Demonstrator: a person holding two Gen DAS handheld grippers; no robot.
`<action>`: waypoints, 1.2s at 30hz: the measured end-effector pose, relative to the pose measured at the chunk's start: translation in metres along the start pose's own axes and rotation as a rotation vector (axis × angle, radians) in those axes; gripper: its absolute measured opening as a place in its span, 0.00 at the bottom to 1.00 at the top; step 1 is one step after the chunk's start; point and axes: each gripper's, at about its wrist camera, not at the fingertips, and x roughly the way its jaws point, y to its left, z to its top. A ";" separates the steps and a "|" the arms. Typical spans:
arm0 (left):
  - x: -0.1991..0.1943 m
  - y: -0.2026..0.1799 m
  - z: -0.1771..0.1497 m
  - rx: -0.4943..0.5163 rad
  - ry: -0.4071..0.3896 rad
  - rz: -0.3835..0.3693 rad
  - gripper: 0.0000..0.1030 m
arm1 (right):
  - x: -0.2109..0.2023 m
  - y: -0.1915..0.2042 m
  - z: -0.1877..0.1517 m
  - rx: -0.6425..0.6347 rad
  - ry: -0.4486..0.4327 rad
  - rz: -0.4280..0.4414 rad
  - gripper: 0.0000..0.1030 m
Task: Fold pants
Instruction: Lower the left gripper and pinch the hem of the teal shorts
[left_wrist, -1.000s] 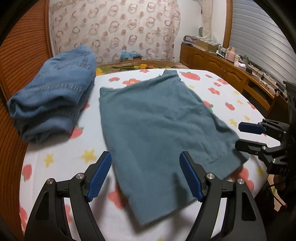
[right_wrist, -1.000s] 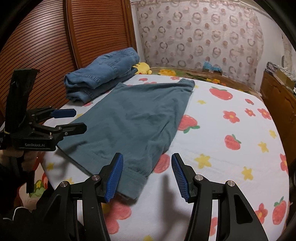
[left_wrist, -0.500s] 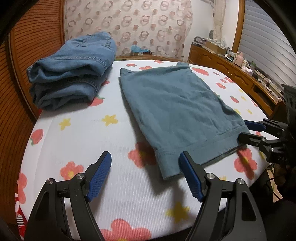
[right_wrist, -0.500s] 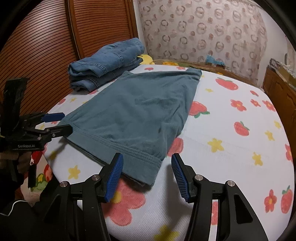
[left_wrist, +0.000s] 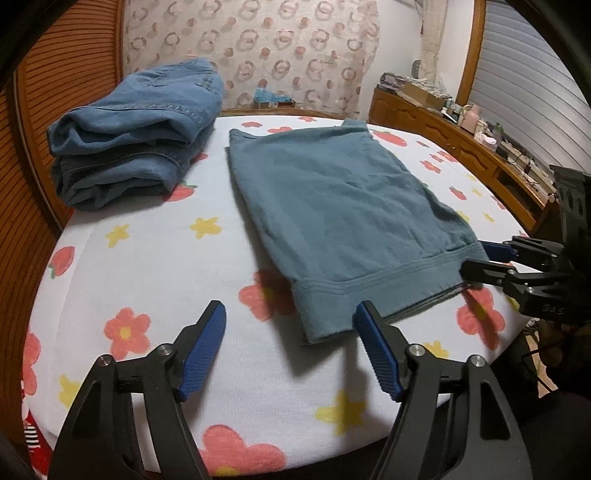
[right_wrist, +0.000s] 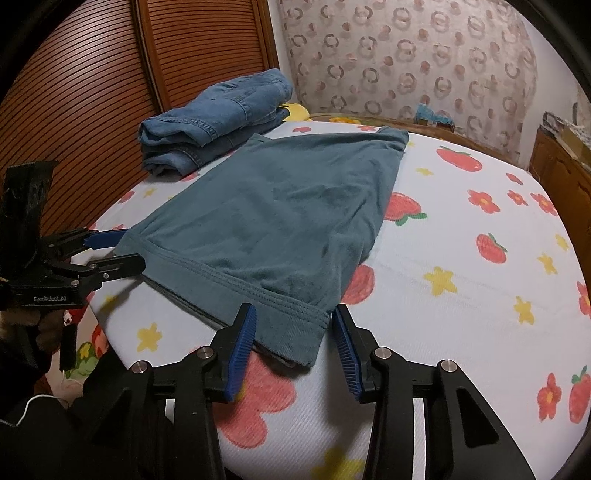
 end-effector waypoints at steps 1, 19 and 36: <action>0.000 -0.002 0.000 0.003 0.000 -0.005 0.68 | 0.000 0.000 0.000 -0.003 0.000 0.006 0.38; -0.011 -0.014 0.001 -0.001 -0.024 -0.069 0.48 | -0.020 -0.007 -0.008 -0.018 -0.047 0.029 0.13; -0.006 -0.017 -0.007 -0.022 -0.005 -0.065 0.34 | -0.014 -0.009 -0.011 0.010 -0.025 0.024 0.20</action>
